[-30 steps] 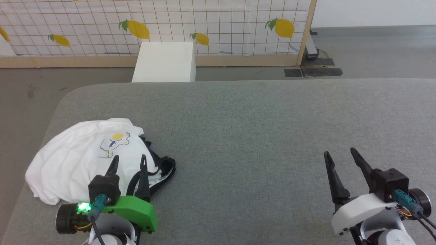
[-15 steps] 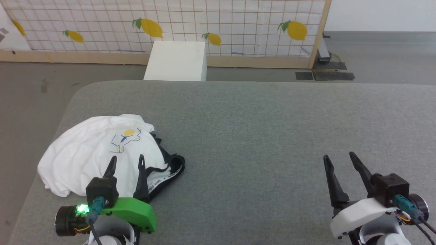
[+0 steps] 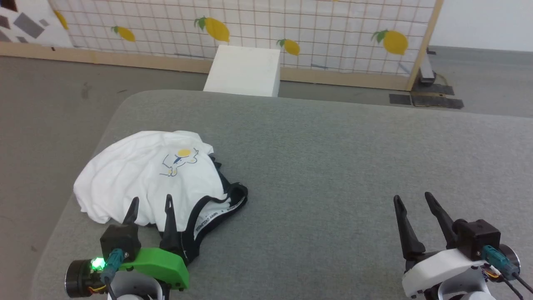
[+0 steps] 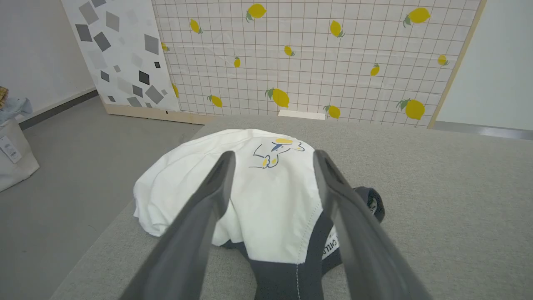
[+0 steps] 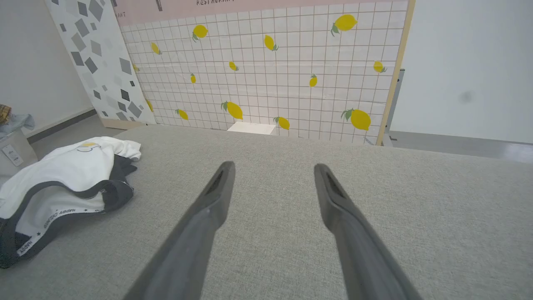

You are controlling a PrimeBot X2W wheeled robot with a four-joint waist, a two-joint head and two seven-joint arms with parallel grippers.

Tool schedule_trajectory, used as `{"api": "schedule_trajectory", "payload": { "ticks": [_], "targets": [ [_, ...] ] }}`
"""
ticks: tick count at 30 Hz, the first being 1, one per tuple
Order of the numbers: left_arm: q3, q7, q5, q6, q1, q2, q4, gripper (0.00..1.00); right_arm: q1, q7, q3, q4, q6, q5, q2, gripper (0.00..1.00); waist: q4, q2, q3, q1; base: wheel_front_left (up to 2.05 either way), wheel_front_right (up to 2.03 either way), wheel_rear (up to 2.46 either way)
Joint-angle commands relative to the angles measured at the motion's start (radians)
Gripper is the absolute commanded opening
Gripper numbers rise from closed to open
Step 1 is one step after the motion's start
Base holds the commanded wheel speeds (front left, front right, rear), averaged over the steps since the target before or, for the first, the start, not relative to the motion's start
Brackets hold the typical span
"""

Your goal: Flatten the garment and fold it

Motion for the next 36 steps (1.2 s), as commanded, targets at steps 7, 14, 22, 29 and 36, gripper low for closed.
{"api": "schedule_trajectory", "payload": {
  "ticks": [7,14,22,29,36],
  "targets": [
    [-0.001,-0.021,-0.015,0.012,0.024,-0.002,0.004,1.0,0.015,-0.025,0.011,0.017,-0.001,0.021,0.0,1.0,0.062,0.0,0.003,0.0,0.0,0.0,0.0],
    [-0.003,-0.036,-0.028,0.02,0.034,-0.002,0.005,1.0,0.017,-0.04,0.018,0.03,-0.001,0.031,0.0,1.0,0.097,0.0,0.007,0.0,0.0,0.0,0.0],
    [-0.01,-0.052,-0.041,0.03,0.041,-0.003,0.008,1.0,0.018,-0.056,0.022,0.045,-0.001,0.04,0.0,1.0,0.13,0.0,0.01,0.0,0.0,0.0,0.0],
    [-0.014,-0.067,-0.053,0.038,0.043,-0.003,0.012,1.0,0.024,-0.071,0.027,0.058,-0.001,0.054,0.0,1.0,0.158,0.0,0.012,0.0,0.0,0.0,0.0],
    [-0.019,-0.081,-0.066,0.048,0.049,-0.003,0.014,1.0,0.026,-0.085,0.032,0.07,-0.001,0.06,0.0,1.0,0.183,0.0,0.016,0.0,0.0,0.0,0.0]
  ]
}}
